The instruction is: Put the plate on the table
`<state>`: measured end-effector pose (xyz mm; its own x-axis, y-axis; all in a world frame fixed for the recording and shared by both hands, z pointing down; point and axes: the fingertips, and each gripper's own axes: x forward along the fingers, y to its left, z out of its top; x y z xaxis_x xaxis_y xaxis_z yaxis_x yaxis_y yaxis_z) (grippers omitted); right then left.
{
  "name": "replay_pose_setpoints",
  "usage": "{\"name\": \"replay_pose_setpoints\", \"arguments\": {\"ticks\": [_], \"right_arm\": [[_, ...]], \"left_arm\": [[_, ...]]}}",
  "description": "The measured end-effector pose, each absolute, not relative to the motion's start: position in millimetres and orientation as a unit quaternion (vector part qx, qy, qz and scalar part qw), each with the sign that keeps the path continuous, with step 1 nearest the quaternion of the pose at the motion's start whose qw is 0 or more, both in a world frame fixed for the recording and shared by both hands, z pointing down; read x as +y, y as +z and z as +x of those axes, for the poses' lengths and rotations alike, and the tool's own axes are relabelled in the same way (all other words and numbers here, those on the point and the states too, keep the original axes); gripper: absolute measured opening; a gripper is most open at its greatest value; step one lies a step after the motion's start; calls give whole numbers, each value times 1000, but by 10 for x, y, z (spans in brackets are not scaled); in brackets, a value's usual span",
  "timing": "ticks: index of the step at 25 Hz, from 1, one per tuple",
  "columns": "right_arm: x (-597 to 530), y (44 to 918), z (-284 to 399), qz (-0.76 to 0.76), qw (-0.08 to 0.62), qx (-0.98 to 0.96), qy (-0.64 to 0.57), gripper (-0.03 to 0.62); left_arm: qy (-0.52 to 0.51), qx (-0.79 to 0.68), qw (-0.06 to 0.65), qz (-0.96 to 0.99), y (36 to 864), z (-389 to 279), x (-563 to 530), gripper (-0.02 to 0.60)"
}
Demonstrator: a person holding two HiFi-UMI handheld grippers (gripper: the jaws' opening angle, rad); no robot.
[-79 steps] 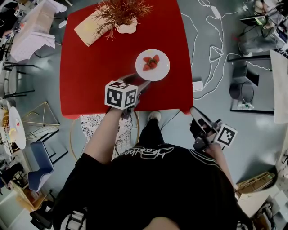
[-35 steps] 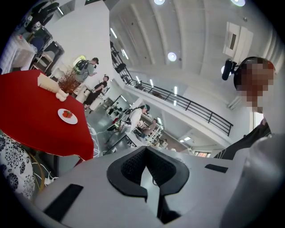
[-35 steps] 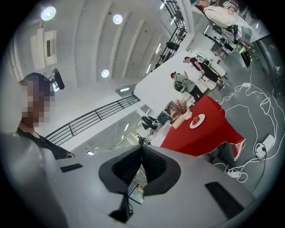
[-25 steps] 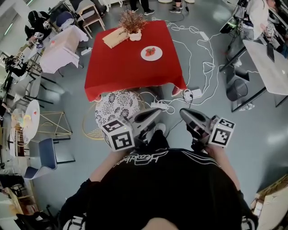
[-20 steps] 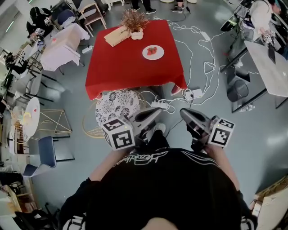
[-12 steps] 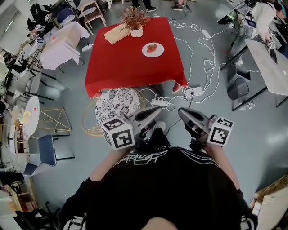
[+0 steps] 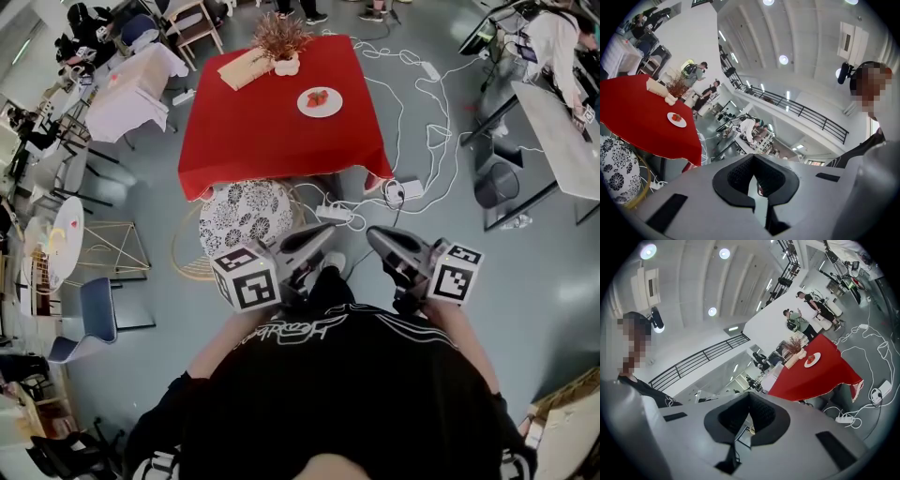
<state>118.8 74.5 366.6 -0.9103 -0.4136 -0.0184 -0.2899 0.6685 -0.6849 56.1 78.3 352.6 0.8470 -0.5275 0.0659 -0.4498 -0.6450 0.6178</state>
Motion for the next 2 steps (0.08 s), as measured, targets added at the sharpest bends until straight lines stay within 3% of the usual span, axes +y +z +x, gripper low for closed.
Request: {"name": "replay_pose_setpoints", "arguments": {"ticks": [2], "right_arm": [[768,3657,1185,-193,83,910,-357,8]], "left_arm": [[-59,-272,325,904,3523,567,808,8]]}}
